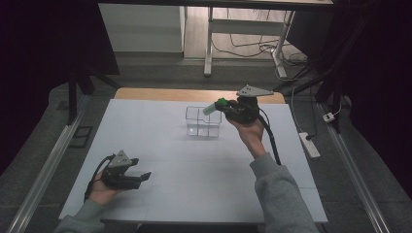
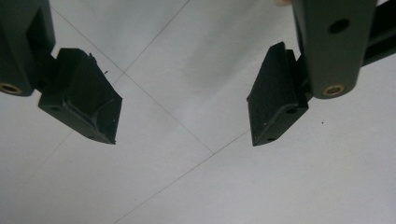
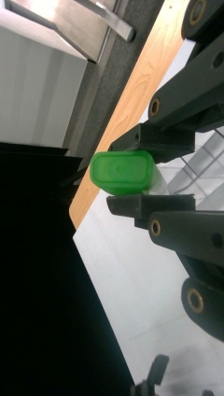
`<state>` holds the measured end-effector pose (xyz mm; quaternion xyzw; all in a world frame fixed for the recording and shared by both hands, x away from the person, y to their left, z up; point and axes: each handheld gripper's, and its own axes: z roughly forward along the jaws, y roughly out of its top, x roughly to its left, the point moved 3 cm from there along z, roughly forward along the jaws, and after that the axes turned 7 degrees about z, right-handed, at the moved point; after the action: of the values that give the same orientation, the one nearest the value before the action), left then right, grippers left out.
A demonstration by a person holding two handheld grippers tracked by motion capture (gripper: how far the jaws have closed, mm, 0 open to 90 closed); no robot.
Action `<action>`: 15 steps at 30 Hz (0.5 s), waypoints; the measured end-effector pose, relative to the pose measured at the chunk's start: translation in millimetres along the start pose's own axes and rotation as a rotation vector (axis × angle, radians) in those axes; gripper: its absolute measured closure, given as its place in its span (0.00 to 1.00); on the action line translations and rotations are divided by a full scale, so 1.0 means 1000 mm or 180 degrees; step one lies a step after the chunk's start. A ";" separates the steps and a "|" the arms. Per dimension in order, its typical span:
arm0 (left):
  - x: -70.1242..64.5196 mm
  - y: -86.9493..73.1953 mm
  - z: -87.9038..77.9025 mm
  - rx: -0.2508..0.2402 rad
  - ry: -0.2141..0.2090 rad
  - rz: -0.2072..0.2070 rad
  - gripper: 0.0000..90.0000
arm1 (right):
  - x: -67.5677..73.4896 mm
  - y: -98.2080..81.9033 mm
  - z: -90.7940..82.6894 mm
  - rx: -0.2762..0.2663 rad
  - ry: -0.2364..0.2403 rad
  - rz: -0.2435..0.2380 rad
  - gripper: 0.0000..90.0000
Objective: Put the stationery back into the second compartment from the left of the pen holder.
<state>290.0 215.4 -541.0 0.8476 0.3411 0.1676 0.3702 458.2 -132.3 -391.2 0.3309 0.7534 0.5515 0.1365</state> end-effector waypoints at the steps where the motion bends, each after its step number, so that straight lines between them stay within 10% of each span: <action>1: 0.000 0.000 0.000 0.0004 0.0001 0.0000 0.28 | -0.001 0.001 0.002 0.0005 -0.0017 0.0000 0.82; 15: 0.001 -0.003 0.003 0.0075 0.0014 0.0036 0.28 | -0.020 -0.006 0.035 0.0279 -0.0158 0.0083 0.81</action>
<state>291.2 215.7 -545.0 0.8535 0.3390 0.1676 0.3585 490.6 -120.8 -412.6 0.3600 0.7689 0.5113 0.1333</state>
